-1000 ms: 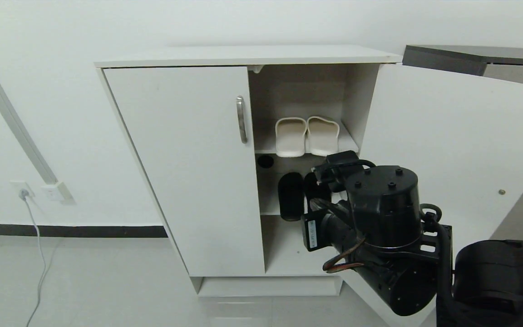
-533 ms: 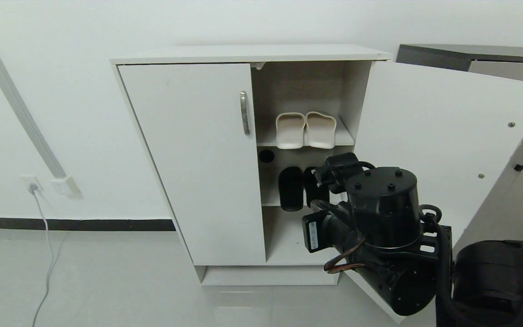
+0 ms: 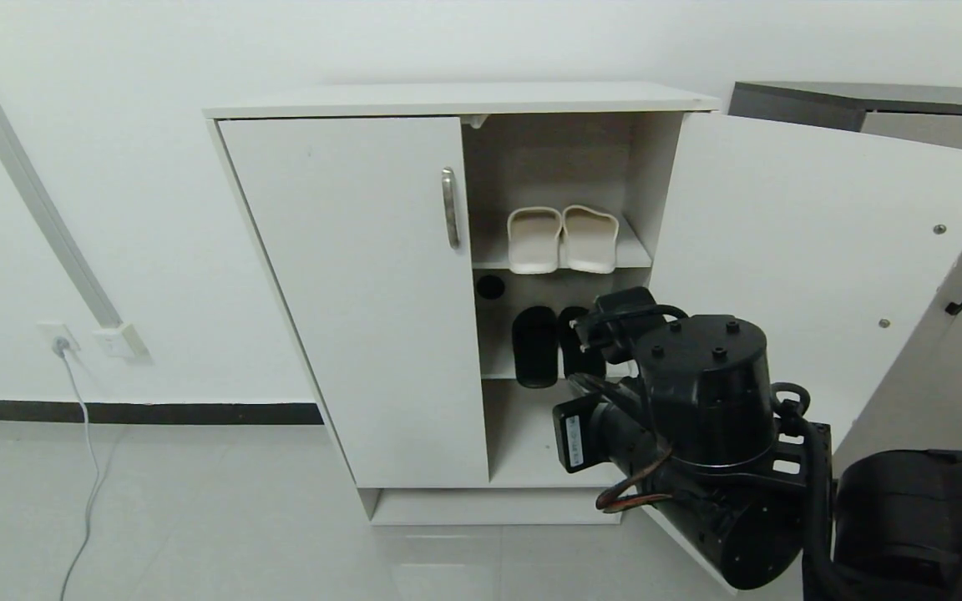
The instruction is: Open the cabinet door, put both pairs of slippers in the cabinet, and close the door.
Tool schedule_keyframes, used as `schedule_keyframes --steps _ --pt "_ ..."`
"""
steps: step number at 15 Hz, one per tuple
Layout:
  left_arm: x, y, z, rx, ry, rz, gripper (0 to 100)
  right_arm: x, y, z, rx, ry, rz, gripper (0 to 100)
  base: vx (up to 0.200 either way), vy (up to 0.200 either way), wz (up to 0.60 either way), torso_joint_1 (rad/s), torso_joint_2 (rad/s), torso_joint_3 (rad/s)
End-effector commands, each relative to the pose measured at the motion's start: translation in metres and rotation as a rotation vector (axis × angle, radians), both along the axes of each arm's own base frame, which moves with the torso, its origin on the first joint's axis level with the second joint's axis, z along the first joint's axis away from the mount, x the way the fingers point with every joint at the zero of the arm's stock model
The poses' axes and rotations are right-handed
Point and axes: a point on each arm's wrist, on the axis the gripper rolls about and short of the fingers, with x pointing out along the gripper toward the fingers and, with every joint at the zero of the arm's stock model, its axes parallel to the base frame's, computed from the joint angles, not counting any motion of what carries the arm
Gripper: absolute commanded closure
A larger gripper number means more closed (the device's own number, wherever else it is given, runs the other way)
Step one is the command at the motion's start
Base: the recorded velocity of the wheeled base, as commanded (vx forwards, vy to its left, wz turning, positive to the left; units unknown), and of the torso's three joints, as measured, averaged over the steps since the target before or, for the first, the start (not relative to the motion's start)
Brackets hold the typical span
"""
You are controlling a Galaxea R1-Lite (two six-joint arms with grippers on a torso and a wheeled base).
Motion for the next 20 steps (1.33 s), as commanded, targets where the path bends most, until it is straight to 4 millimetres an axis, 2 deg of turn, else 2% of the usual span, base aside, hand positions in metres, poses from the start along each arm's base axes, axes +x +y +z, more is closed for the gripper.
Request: schedule_keyframes --steps 1,5,9,20 --pt "0.0000 0.0000 -0.0001 0.000 0.001 0.000 100 0.0011 0.0003 -0.0018 -0.005 0.003 -0.001 100 0.000 0.000 0.00 0.000 0.00 0.000" --pt "0.0000 0.0000 -0.0001 0.000 0.001 0.000 100 0.0017 0.0015 -0.0062 -0.013 0.014 0.010 100 0.000 0.000 0.00 0.000 0.00 0.000" --pt "0.0000 0.0000 0.0000 0.000 0.000 0.000 100 0.0024 0.0011 -0.0072 -0.016 0.018 0.014 100 0.000 0.000 0.00 0.011 -0.20 -0.295" --pt "0.0000 0.0000 -0.0001 0.002 0.001 0.000 100 0.0100 -0.0024 -0.0099 -0.022 0.023 -0.009 100 0.000 0.000 0.00 0.103 -0.49 -0.345"
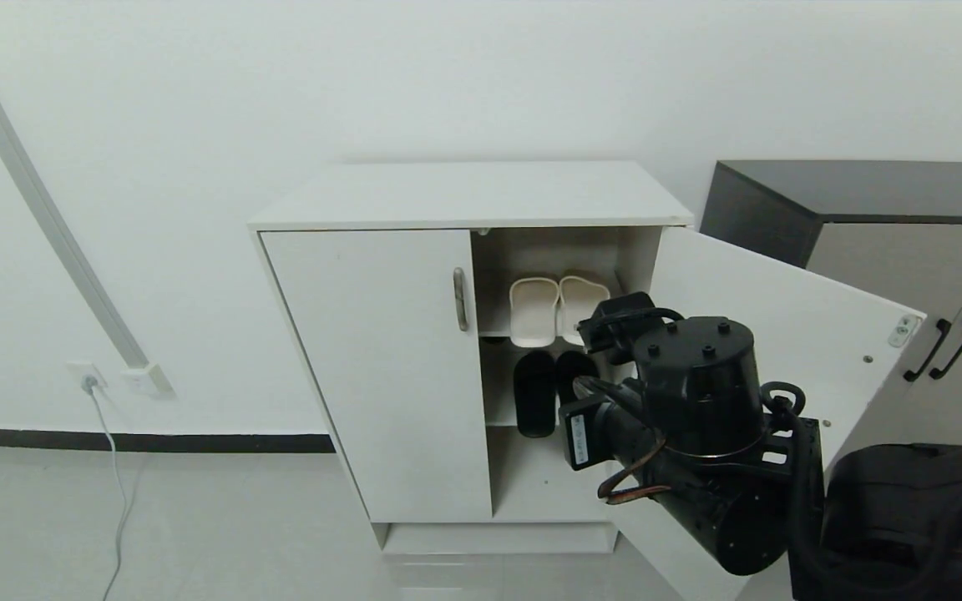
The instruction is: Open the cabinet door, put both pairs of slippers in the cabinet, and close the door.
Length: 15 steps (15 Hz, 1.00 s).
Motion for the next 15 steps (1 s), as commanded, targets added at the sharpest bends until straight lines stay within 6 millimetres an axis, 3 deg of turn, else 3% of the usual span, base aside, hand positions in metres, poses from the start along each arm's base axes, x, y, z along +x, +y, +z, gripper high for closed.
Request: schedule_keyframes --steps 1,15 --pt "0.0000 0.0000 0.0000 0.000 0.000 0.001 100 0.0006 0.0012 -0.0025 -0.005 0.004 0.000 100 0.000 0.000 0.00 0.188 -0.48 -0.325" --pt "0.0000 0.0000 0.0001 0.000 -0.001 0.001 100 0.0030 0.0001 -0.0022 -0.005 0.002 -0.007 100 0.000 0.000 0.00 0.209 -0.52 -0.316"
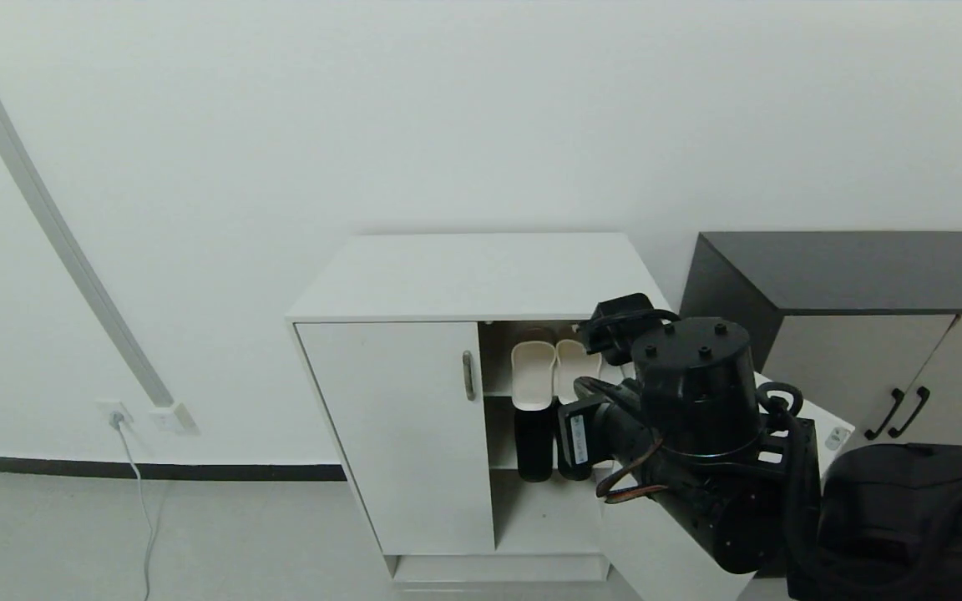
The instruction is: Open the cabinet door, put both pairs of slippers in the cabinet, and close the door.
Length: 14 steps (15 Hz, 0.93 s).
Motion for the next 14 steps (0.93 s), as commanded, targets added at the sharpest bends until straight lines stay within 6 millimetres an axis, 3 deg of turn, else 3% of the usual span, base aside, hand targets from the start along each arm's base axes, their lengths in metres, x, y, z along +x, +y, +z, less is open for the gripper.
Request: schedule_keyframes --steps 1,8,14 --pt "0.0000 0.0000 0.0000 0.001 0.000 -0.001 100 0.0010 0.0002 0.0000 0.001 -0.001 -0.002 100 0.000 0.000 0.00 0.256 -0.57 -0.334" --pt "0.0000 0.0000 0.0000 0.000 0.000 -0.001 100 0.0081 -0.0080 0.0013 0.006 0.000 -0.026 100 0.000 0.000 0.00 0.227 -0.50 -0.276" --pt "0.0000 0.0000 0.0000 0.001 0.000 -0.001 100 0.0096 -0.0086 -0.0009 0.002 0.004 -0.029 100 0.000 0.000 0.00 0.121 -0.26 -0.138"
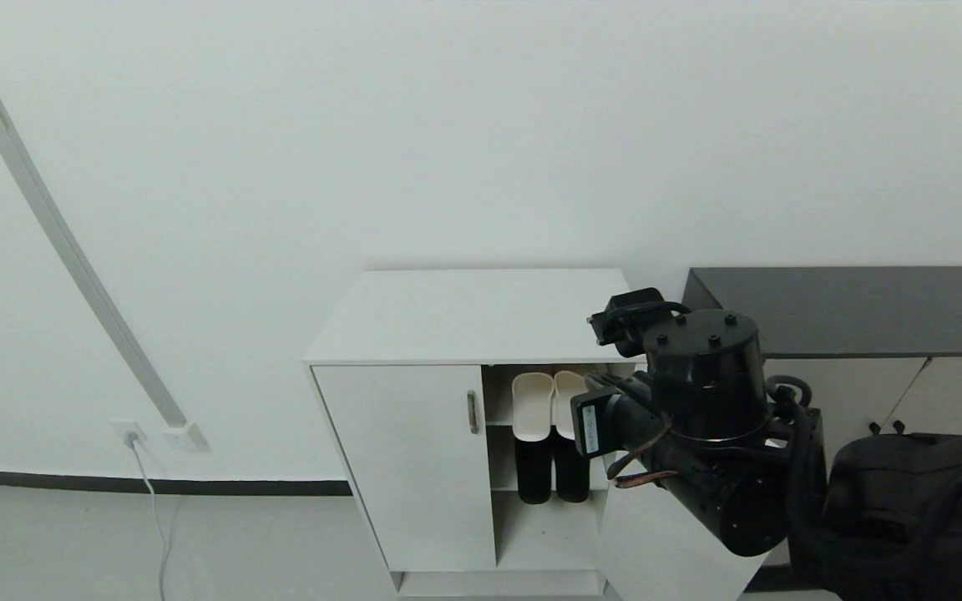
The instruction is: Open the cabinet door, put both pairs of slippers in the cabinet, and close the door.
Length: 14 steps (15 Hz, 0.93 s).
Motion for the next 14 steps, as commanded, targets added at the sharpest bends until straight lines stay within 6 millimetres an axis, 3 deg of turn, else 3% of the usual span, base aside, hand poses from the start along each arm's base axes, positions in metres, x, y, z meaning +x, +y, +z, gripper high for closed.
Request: schedule_keyframes --steps 1,2,11,14 --pt "0.000 0.000 0.000 0.000 0.000 0.000 100 0.000 0.000 -0.001 -0.004 0.001 -0.001 100 0.000 0.000 0.00 0.000 0.00 0.000" --pt "0.000 0.000 0.000 -0.001 0.000 0.000 100 0.001 0.000 -0.002 -0.008 0.003 0.000 100 0.000 0.000 0.00 0.000 0.00 0.000" --pt "0.000 0.000 0.000 0.000 0.000 0.000 100 0.013 -0.007 -0.005 -0.023 0.000 -0.039 100 0.000 0.000 -0.60 0.005 0.00 0.001" --pt "0.000 0.000 0.000 0.005 -0.001 0.000 100 0.015 -0.008 -0.006 -0.017 -0.007 -0.042 100 0.000 0.000 0.00 0.000 0.00 0.000"
